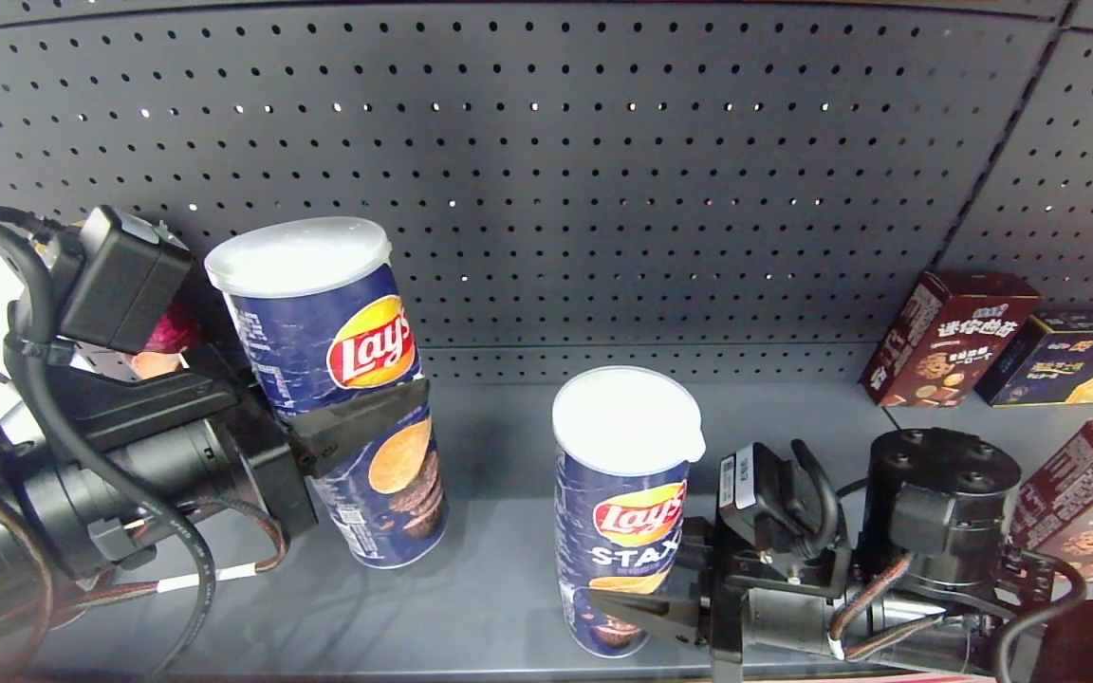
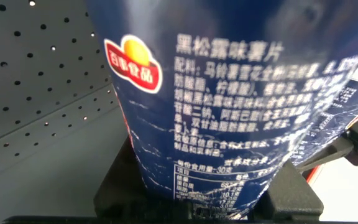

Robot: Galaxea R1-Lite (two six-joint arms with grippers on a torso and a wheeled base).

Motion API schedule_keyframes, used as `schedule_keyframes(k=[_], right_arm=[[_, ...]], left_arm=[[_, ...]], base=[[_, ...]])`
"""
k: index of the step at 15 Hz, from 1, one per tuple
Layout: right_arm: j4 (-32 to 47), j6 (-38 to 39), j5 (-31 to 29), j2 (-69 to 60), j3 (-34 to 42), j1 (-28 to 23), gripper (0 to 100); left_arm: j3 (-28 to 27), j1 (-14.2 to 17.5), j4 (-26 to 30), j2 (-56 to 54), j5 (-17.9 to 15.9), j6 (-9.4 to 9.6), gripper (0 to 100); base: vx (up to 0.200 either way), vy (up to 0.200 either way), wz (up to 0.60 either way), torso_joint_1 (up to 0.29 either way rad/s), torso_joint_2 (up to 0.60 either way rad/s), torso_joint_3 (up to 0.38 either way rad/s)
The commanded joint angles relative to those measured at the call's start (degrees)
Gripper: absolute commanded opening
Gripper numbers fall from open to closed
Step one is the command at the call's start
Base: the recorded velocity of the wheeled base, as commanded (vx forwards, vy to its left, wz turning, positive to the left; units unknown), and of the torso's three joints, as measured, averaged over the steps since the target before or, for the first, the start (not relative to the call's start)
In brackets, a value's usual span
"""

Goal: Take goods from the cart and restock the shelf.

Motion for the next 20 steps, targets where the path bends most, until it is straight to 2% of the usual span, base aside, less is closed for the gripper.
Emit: schedule_keyframes(k=[1, 2, 3, 8, 15, 20], right_arm=[[0.0, 0.0, 0.0, 0.7, 0.1, 0.1, 0], [-0.1, 0.0, 0.0, 0.8, 0.1, 0.2, 0], [-0.1, -0.1, -0.1, 1.1, 0.1, 0.5, 100], [-0.3, 0.0, -2.3, -1.4, 2.0, 0.7, 100], [-0.2, 0.0, -2.2, -15.3, 15.1, -0.9, 100], [0.4, -0.1, -2.4, -26.7, 12.6, -6.3, 100]], left_arm=[[0.1, 0.0, 0.0, 0.0, 0.0, 0.04, 0], [0.1, 0.0, 0.0, -0.1, 0.0, 0.04, 0], [0.1, 0.0, 0.0, -0.1, 0.0, 0.04, 0], [0.2, -0.1, 0.0, -0.5, 0.0, 0.04, 0], [0.2, -0.1, 0.0, -0.7, 0.0, 0.04, 0], [0.9, -0.1, 0.0, -1.4, 0.0, 0.04, 0]], base=[[0.0, 0.0, 0.0, 0.0, 0.0, 0.0], [0.0, 0.0, 0.0, 0.0, 0.0, 0.0], [0.0, 0.0, 0.0, 0.0, 0.0, 0.0], [0.0, 0.0, 0.0, 0.0, 0.0, 0.0], [0.0, 0.0, 0.0, 0.0, 0.0, 0.0], [0.0, 0.0, 0.0, 0.0, 0.0, 0.0]])
